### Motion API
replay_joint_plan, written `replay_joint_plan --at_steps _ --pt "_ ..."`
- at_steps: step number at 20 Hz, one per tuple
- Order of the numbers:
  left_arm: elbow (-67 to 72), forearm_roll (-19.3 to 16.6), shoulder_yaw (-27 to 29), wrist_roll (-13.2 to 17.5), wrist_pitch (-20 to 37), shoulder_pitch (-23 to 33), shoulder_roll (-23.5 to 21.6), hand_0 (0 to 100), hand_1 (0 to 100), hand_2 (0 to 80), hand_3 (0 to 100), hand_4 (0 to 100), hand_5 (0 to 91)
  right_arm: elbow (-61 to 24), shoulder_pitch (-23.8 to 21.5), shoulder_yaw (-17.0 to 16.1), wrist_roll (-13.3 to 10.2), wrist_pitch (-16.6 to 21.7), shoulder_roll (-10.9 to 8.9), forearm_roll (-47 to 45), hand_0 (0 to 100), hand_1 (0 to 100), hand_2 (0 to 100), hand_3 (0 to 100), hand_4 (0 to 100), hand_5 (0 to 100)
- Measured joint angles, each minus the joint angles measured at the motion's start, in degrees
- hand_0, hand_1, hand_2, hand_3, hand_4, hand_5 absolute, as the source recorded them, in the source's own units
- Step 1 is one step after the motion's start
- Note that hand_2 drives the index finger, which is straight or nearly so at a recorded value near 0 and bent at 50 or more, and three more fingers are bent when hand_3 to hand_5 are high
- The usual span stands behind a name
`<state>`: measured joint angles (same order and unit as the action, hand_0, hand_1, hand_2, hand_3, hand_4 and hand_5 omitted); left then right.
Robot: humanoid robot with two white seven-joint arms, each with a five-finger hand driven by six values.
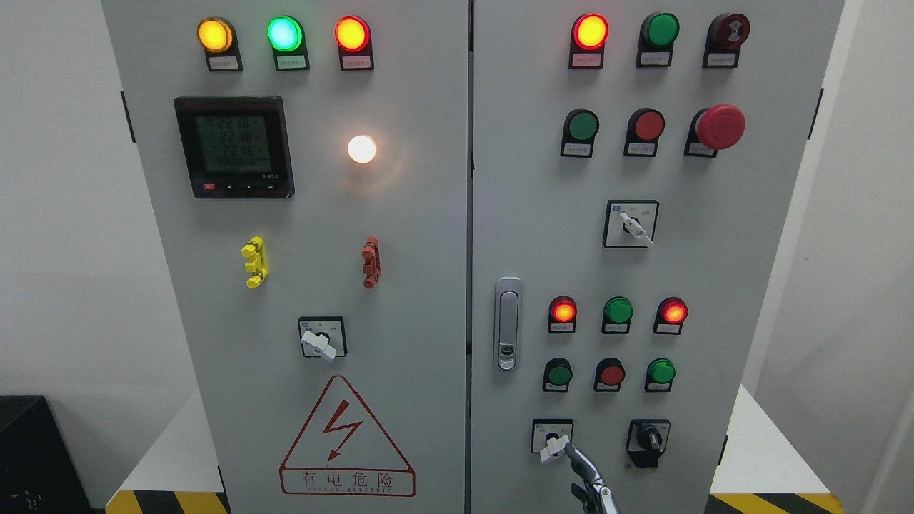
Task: Release door handle
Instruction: 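Raise the right hand from below toward the silver door handle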
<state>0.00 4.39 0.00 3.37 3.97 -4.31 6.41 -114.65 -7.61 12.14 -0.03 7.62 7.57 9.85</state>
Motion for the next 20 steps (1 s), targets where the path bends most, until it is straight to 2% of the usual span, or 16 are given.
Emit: replay_joint_plan --at_steps 9,10,11,12,13,14,15,16,17,18,20 --pt "0.00 0.00 0.00 0.00 0.00 0.00 0.00 0 0 2.3 9 1 0.0 -2.29 0.53 0.11 0.16 -1.67 -0.01 0.05 32 21 0 0 0 0" --pt "0.00 0.00 0.00 0.00 0.00 0.00 0.00 0 0 2.3 9 1 0.0 -2.48 0.57 0.12 0.19 -1.74 -0.02 0.13 31 22 0 0 3 0" --pt "0.00 0.00 0.00 0.00 0.00 0.00 0.00 0 0 2.3 9 1 0.0 -2.64 0.60 0.13 0.21 -1.93 -0.03 0.33 30 25 0 4 11 6" --pt "0.00 0.00 0.00 0.00 0.00 0.00 0.00 0 0 2.3 9 1 0.0 -2.81 0.71 0.15 0.21 -2.19 -0.03 0.85 30 26 0 6 16 10" --pt "0.00 0.00 0.00 0.00 0.00 0.00 0.00 0 0 2.3 9 1 0.0 -2.96 0.90 0.18 0.14 -2.59 -0.03 1.90 32 27 0 13 26 20" --pt "0.00 0.00 0.00 0.00 0.00 0.00 0.00 0 0 2.3 9 1 0.0 -3.05 1.12 0.19 -0.32 -3.27 -0.03 3.55 34 29 0 29 36 30" --pt "0.00 0.00 0.00 0.00 0.00 0.00 0.00 0 0 2.3 9 1 0.0 -3.10 1.41 0.19 -0.75 -3.99 -0.03 5.78 35 29 0 34 39 33" --pt "0.00 0.00 0.00 0.00 0.00 0.00 0.00 0 0 2.3 9 1 0.0 -3.16 1.81 0.19 -1.12 -4.50 -0.03 7.92 36 32 0 49 51 47" --pt "0.00 0.00 0.00 0.00 0.00 0.00 0.00 0 0 2.3 9 1 0.0 -3.15 2.30 0.18 -1.49 -5.21 -0.03 10.45 37 33 0 59 59 57" --pt "0.00 0.00 0.00 0.00 0.00 0.00 0.00 0 0 2.3 9 1 0.0 -3.08 2.96 0.19 -1.65 -5.61 -0.03 12.86 38 34 0 60 60 59" --pt "0.00 0.00 0.00 0.00 0.00 0.00 0.00 0 0 2.2 9 1 0.0 -2.81 4.35 0.20 -1.95 -6.03 -0.03 17.85 39 36 0 75 72 73"
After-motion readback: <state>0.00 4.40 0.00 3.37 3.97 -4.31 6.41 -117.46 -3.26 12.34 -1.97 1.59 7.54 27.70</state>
